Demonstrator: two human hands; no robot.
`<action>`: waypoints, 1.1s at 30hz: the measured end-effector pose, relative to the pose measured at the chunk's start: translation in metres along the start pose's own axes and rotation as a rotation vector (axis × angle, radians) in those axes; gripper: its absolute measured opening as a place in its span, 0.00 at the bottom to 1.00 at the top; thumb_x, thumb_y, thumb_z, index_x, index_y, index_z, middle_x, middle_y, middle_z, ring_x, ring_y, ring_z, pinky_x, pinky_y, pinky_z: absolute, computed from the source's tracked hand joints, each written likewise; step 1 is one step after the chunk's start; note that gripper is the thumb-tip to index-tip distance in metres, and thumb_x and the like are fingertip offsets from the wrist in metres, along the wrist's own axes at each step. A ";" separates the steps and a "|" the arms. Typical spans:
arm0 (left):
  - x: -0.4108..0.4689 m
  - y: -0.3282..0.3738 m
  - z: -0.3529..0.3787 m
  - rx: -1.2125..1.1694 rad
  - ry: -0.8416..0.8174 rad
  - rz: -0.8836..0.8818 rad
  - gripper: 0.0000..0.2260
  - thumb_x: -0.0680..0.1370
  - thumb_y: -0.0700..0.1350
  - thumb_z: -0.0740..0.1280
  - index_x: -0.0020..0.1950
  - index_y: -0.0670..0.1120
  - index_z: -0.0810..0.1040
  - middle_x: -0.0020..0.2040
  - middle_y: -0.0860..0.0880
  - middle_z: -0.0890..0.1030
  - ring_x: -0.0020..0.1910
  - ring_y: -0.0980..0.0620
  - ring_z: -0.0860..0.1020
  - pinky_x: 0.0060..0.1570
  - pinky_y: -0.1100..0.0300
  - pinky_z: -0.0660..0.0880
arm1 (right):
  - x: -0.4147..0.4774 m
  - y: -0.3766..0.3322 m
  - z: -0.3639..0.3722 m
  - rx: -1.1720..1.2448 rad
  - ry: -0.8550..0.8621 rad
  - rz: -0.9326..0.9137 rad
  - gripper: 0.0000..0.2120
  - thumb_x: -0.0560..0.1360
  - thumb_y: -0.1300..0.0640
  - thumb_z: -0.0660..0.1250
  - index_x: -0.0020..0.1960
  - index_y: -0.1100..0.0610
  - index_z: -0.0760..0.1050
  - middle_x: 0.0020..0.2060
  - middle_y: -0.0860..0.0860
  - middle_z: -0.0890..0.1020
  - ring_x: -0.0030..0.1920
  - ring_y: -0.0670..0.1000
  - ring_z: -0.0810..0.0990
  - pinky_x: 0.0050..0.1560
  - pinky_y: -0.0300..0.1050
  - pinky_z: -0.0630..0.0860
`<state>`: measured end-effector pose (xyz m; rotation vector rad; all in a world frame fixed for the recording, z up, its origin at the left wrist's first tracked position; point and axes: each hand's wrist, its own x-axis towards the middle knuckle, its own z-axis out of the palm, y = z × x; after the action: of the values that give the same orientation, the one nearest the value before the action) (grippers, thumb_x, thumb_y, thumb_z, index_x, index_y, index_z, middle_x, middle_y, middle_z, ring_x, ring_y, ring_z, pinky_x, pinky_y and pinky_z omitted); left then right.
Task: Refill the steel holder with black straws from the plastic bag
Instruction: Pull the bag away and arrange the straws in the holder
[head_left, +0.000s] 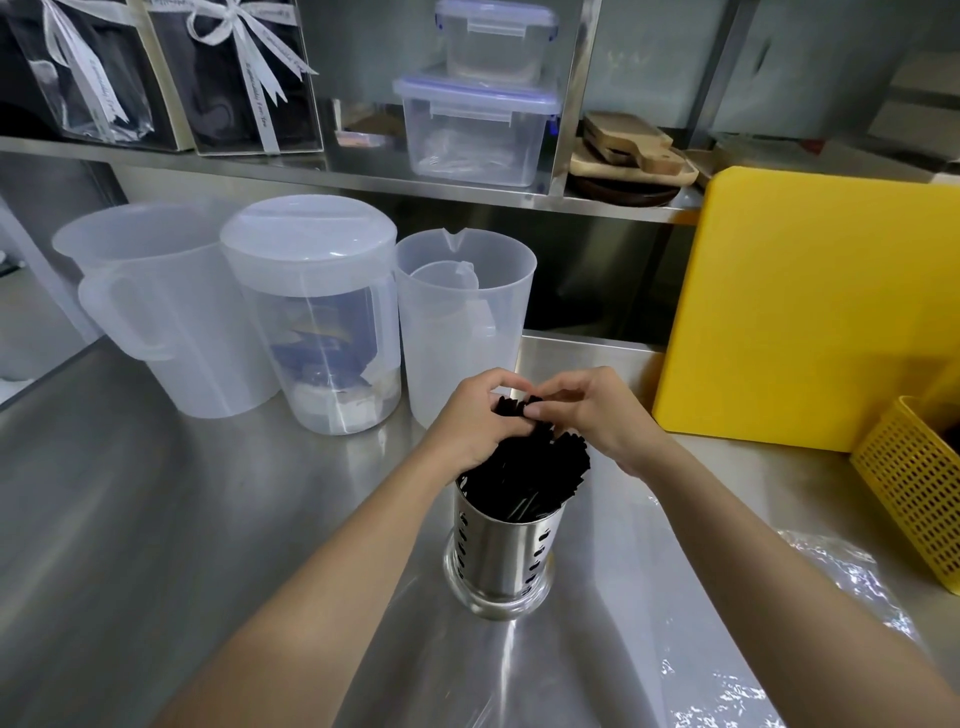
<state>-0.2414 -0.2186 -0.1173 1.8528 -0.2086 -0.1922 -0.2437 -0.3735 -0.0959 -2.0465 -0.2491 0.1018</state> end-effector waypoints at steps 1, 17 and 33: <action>0.000 0.000 0.000 -0.006 -0.008 0.003 0.15 0.70 0.36 0.70 0.54 0.50 0.77 0.37 0.49 0.81 0.34 0.53 0.79 0.40 0.61 0.75 | 0.000 0.000 0.000 -0.014 0.006 -0.006 0.08 0.71 0.62 0.69 0.49 0.63 0.81 0.40 0.60 0.83 0.39 0.56 0.81 0.38 0.37 0.78; 0.000 0.058 -0.012 -0.019 0.019 0.264 0.02 0.73 0.40 0.70 0.44 0.44 0.81 0.41 0.45 0.84 0.44 0.48 0.83 0.54 0.56 0.78 | -0.008 -0.058 -0.034 0.138 0.134 -0.302 0.05 0.72 0.64 0.69 0.43 0.54 0.79 0.31 0.46 0.83 0.32 0.45 0.81 0.35 0.37 0.78; -0.006 0.079 -0.046 -1.142 0.390 -0.066 0.03 0.77 0.39 0.64 0.45 0.40 0.75 0.31 0.47 0.83 0.32 0.53 0.84 0.39 0.55 0.82 | -0.036 -0.030 -0.026 0.069 0.006 -0.207 0.21 0.67 0.69 0.71 0.53 0.48 0.75 0.31 0.47 0.80 0.30 0.45 0.77 0.33 0.36 0.76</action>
<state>-0.2401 -0.1969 -0.0281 0.7290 0.2124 0.0239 -0.2779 -0.3907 -0.0585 -1.9404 -0.4464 -0.0234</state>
